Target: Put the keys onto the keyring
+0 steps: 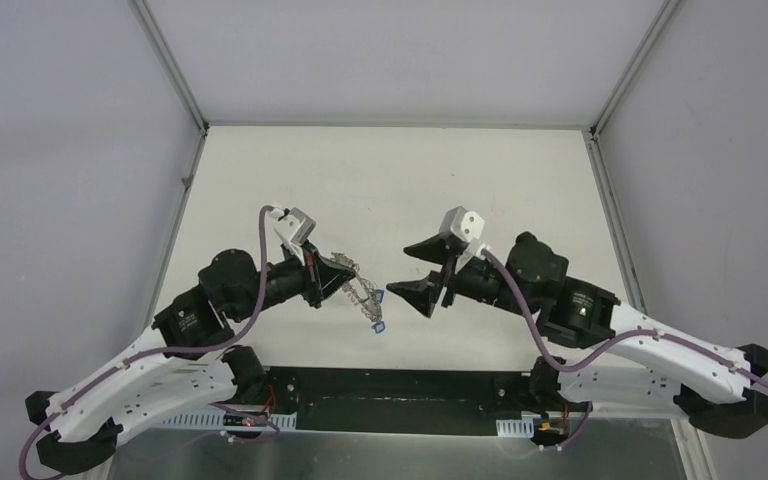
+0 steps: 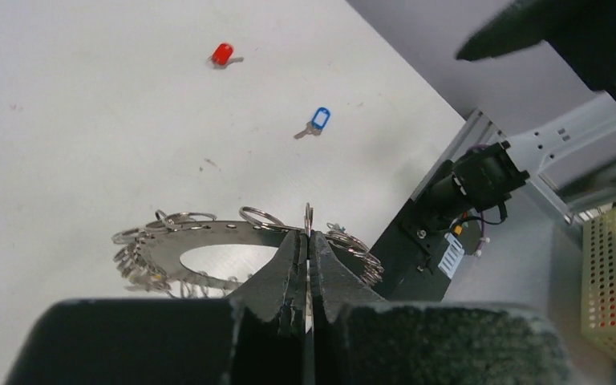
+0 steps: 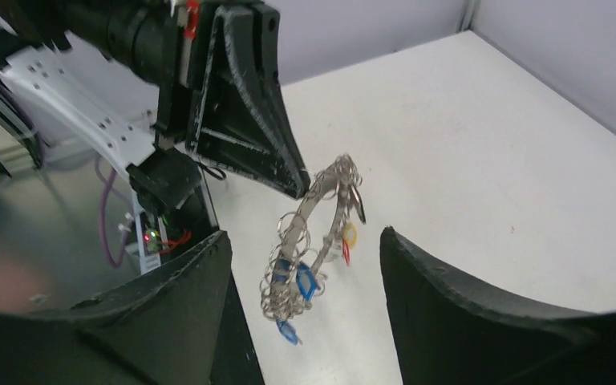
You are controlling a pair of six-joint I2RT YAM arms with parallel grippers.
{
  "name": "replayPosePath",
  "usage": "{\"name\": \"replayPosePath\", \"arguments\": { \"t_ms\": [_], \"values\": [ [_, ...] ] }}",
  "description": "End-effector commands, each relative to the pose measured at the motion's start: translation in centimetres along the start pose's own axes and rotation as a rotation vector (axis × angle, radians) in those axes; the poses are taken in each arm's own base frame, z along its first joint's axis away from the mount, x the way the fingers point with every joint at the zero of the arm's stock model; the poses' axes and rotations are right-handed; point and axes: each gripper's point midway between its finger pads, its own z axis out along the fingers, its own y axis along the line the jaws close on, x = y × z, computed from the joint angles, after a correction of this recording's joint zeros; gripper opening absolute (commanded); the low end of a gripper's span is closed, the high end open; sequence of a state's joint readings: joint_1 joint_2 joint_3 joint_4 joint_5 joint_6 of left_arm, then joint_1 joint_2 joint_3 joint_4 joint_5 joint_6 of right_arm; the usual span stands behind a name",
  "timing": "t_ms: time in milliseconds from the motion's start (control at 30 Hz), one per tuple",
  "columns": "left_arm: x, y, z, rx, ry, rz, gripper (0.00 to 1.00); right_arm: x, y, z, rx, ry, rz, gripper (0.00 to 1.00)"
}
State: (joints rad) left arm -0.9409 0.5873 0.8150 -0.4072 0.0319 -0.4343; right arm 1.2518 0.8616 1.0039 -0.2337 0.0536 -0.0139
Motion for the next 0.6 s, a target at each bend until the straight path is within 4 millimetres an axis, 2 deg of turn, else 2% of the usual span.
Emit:
{"name": "replayPosePath", "arguments": {
  "t_ms": [0, 267, 333, 567],
  "values": [
    [-4.2, -4.5, -1.3, 0.260, -0.210, 0.214, 0.00, -2.9, 2.1, 0.0, -0.193, -0.097, 0.083, 0.65],
    [-4.2, -7.1, -2.9, 0.463, -0.357, 0.396, 0.00, -4.7, 3.7, 1.1, -0.382, -0.139, 0.136, 0.36],
    [-4.2, -7.4, -3.1, 0.485, -0.386, 0.411, 0.00, -4.9, 4.0, 1.3, -0.412, -0.149, 0.132, 0.34],
    [-4.6, -7.9, -3.6, 0.513, -0.420, 0.417, 0.00, -4.4, 4.0, 1.6, -0.432, -0.153, 0.135, 0.33]
  ]
}}
